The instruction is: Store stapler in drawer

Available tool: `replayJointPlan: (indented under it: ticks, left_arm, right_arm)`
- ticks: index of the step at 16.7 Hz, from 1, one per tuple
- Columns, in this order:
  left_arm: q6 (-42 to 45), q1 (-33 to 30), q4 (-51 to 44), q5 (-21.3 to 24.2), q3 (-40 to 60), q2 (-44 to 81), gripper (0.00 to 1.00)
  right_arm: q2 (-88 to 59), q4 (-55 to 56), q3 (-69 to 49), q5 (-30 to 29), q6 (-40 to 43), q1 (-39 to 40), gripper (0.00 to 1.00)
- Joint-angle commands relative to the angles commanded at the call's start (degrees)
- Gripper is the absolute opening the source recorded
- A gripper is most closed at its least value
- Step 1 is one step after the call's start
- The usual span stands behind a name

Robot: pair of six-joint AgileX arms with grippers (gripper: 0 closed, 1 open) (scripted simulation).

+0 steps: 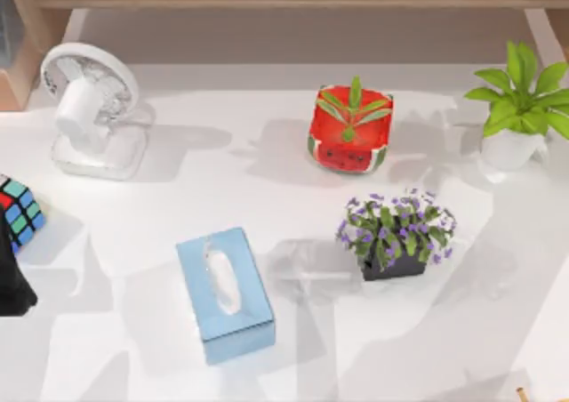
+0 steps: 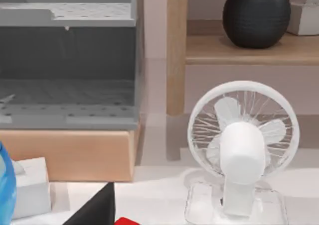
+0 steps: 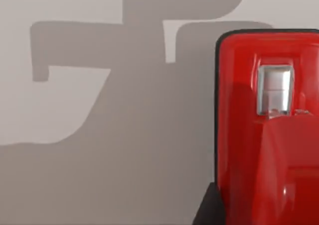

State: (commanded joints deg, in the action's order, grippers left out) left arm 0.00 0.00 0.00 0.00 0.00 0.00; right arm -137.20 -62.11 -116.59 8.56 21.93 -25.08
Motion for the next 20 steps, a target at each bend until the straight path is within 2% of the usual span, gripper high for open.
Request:
replayJointPlan:
  ticks: [3, 16, 20]
  left_arm:
    - [0.0, 0.0, 0.0, 0.0, 0.0, 0.0, 1.00]
    - [0.0, 0.0, 0.0, 0.0, 0.0, 0.0, 1.00]
    - [0.0, 0.0, 0.0, 0.0, 0.0, 0.0, 1.00]
  right_arm:
    - [0.0, 0.0, 0.0, 0.0, 0.0, 0.0, 0.00]
    - [0.0, 0.0, 0.0, 0.0, 0.0, 0.0, 0.98]
    - [0.0, 0.0, 0.0, 0.0, 0.0, 0.0, 1.00]
